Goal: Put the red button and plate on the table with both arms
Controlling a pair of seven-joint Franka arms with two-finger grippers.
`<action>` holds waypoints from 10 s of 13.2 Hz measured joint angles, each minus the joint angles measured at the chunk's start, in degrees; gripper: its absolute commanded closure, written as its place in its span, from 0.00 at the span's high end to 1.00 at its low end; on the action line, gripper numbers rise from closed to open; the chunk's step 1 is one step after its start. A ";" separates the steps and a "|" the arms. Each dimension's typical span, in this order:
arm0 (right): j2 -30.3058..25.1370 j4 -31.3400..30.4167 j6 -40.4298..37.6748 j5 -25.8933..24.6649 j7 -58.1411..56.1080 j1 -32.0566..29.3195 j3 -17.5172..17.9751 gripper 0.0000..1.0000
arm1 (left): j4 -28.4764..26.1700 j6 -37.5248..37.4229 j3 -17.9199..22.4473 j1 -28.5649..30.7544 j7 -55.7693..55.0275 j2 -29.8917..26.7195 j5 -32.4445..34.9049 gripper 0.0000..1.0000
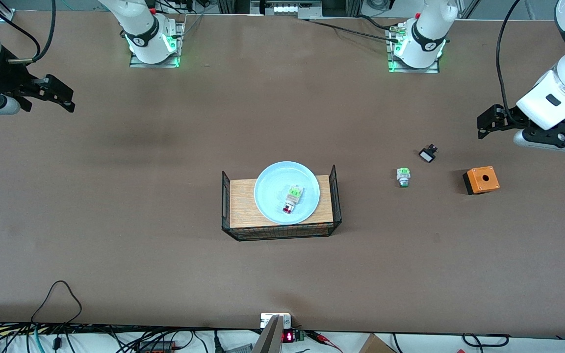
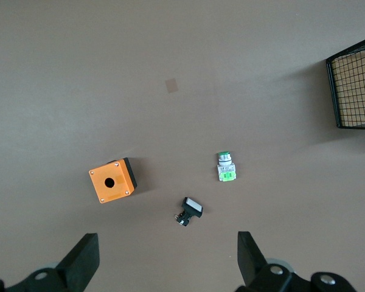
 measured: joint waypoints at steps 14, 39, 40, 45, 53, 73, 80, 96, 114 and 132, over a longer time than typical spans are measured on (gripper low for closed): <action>0.03 0.04 0.00 0.02 0.00 0.03 0.01 1.00 | 2.37 -5.42 -0.87 -0.33 -0.11 1.06 -3.49 1.00; -0.14 0.59 0.36 0.03 0.34 0.02 -0.77 1.00 | 21.14 26.29 -14.37 -23.62 -40.46 33.86 12.54 1.00; -0.13 0.59 0.47 0.03 0.34 0.00 -0.85 1.00 | 21.17 27.54 -14.37 -24.07 -42.43 34.75 13.82 1.00; -0.07 0.58 0.56 0.03 0.35 -0.01 -0.94 1.00 | 21.33 33.95 -14.00 -24.35 -44.56 39.13 17.85 1.00; 0.01 0.53 0.56 0.03 0.35 -0.01 -0.95 1.00 | 21.20 36.55 -14.00 -24.65 -44.67 41.74 22.08 0.62; 2.43 0.08 3.01 3.18 -3.43 10.78 0.11 1.00 | 23.19 -1.10 -13.84 -12.69 -33.87 24.28 12.67 0.31; 12.77 3.74 12.47 6.41 -7.30 25.59 0.31 1.00 | 20.14 2.21 -13.40 6.40 -8.77 30.77 12.27 0.32; 37.05 7.55 44.38 -19.27 -17.71 43.20 0.16 0.76 | -12.51 43.19 -13.47 14.90 4.09 33.49 9.03 0.49; 37.30 9.77 45.75 -21.97 -14.48 44.61 0.04 0.00 | 1.87 15.95 -18.33 14.89 4.44 27.22 9.02 1.00; 18.72 -2.96 14.93 -21.98 4.94 29.77 -2.04 0.00 | 5.15 -2.33 -3.77 3.05 -2.24 2.78 -0.06 1.00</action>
